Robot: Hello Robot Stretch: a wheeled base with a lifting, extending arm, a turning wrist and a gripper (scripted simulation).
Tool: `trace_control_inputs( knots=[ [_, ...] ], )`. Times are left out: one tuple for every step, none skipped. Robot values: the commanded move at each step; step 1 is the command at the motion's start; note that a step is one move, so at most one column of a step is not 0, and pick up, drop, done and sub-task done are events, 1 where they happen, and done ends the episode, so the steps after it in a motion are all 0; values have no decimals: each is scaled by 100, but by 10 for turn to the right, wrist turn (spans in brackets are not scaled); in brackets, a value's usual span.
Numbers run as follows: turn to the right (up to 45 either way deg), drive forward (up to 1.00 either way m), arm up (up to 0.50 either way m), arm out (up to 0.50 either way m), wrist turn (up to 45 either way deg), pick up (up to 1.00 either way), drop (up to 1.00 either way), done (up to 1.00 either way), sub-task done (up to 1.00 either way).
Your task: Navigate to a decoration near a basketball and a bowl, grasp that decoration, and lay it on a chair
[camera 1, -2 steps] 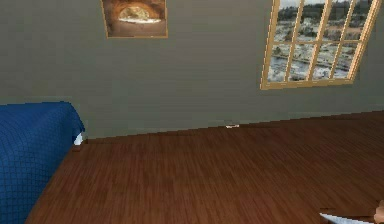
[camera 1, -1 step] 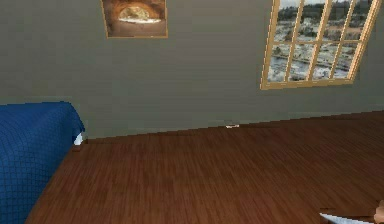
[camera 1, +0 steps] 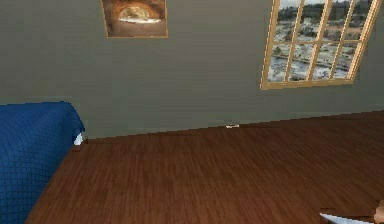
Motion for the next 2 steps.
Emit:
trace_control_inputs(
  knots=[
    [0, 0, -32, 0, 0, 0, 0, 0, 0],
    [0, 0, 0, 0, 0, 0, 100, 0, 0]
  ],
)
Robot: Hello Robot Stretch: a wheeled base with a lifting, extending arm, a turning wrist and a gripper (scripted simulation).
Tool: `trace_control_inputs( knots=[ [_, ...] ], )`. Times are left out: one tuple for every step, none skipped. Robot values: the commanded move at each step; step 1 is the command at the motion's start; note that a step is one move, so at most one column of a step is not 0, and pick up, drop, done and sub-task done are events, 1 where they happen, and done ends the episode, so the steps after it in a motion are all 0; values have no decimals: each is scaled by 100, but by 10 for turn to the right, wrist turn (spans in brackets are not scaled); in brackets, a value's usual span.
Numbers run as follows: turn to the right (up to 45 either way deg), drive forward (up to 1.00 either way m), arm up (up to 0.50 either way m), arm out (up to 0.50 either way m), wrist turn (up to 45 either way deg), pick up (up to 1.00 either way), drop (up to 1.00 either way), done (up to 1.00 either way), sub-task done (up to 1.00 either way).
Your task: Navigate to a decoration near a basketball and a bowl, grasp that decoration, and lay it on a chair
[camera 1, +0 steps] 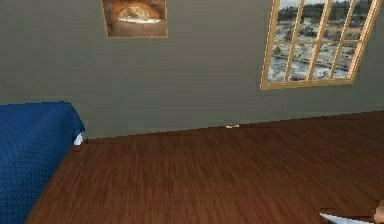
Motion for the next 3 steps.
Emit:
trace_control_inputs(
  knots=[
    [0, 0, 10, 0, 0, 0, 0, 0, 0],
    [0, 0, 0, -8, 0, 0, 0, 0, 0],
    [0, 0, 0, 0, 0, 0, 0, 100, 0]
  ],
)
